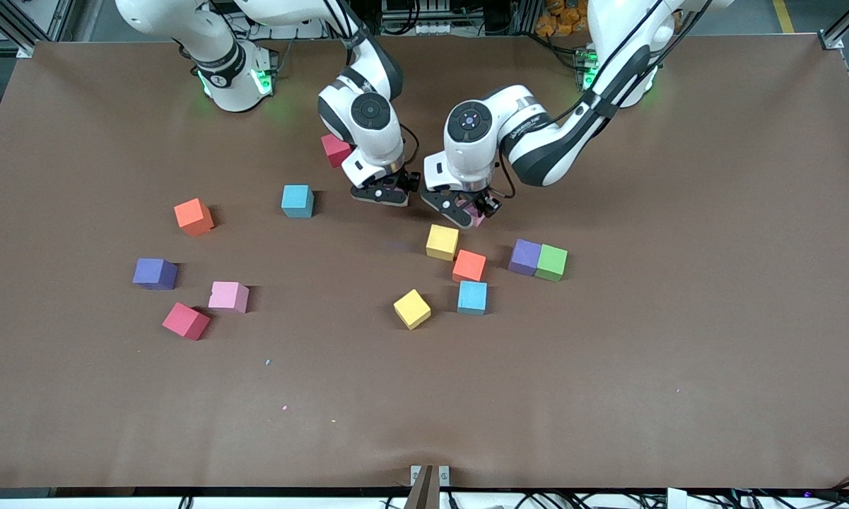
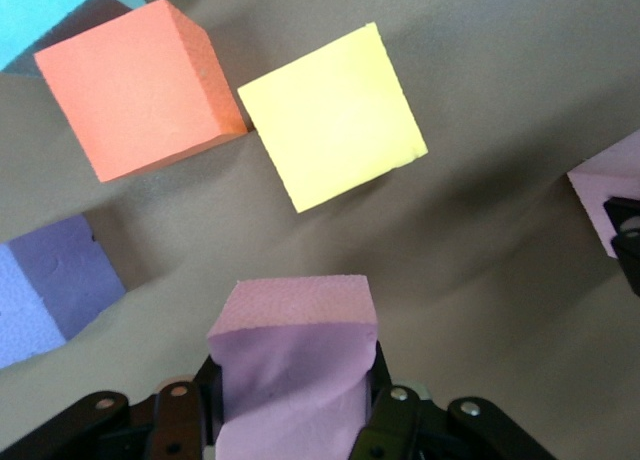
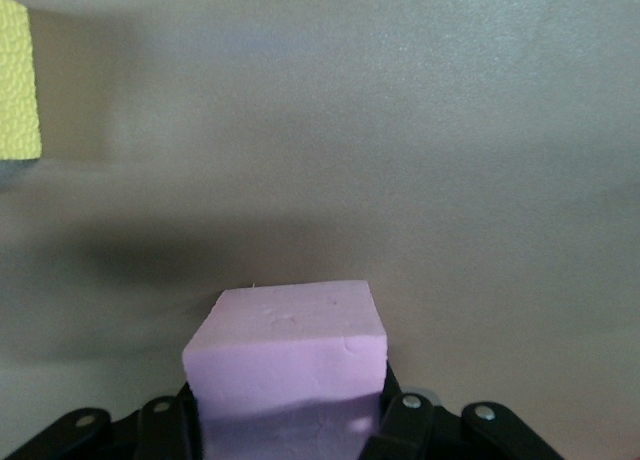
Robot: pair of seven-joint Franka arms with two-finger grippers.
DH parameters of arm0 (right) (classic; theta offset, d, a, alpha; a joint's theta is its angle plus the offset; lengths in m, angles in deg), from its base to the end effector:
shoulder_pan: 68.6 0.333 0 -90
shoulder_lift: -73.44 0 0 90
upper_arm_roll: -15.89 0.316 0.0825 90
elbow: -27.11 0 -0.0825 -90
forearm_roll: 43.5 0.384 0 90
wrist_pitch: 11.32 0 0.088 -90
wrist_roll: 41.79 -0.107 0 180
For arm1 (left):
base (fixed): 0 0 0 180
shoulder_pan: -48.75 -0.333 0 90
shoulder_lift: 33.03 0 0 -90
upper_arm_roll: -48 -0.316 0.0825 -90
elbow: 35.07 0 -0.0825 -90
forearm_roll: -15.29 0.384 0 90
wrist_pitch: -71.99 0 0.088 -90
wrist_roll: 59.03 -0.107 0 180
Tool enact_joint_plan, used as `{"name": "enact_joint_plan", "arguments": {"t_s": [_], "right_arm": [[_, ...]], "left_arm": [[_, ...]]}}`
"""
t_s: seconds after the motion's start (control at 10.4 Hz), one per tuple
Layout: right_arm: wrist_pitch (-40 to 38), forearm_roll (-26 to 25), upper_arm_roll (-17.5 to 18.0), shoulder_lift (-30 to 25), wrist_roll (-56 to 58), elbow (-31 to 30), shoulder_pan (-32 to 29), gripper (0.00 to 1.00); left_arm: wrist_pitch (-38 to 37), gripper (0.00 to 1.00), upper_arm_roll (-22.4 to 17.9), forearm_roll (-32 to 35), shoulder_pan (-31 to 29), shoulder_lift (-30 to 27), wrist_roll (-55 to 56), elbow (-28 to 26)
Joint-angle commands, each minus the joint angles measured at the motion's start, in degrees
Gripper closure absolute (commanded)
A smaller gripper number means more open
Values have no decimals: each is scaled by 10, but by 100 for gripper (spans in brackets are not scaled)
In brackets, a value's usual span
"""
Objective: Arrange 11 blocks into digit 3
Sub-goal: 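Set the lavender cube down while the right gripper sets pink beside it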
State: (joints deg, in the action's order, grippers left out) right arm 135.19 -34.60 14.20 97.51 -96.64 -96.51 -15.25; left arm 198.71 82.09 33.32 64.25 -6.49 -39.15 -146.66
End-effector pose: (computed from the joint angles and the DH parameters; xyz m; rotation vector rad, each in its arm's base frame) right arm 0.3523 0.4416 0.1987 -3.0991 0.2855 0.1085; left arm 0.4107 -0.4444 0.2690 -2.9135 1.0406 0.1395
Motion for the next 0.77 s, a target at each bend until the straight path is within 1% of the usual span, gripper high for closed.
{"name": "enact_joint_plan", "arguments": {"t_s": [0.0,0.1,0.19,0.39,0.48,0.67], "right_arm": [[1,9,-4,19,-6,23,7,40],[1,9,-4,19,-5,23,14,0],[0,9,-4,15,-5,23,14,0],[-12,9,-5,-24,-3,17,12,0],[-42,8,-9,-49,-1,17,9,0],[-106,-5,-19,-105,10,6,-10,0]], "left_arm": [[-16,100,5,-29,-14,-18,-18,-6],[-16,100,6,-29,-21,-17,-32,-6],[-16,100,6,-29,-21,-18,-65,-6],[-16,100,14,-29,-21,-18,-105,8],[-16,100,16,-28,-21,-12,-108,13],[-16,100,15,-29,-22,-11,-196,18]]}}
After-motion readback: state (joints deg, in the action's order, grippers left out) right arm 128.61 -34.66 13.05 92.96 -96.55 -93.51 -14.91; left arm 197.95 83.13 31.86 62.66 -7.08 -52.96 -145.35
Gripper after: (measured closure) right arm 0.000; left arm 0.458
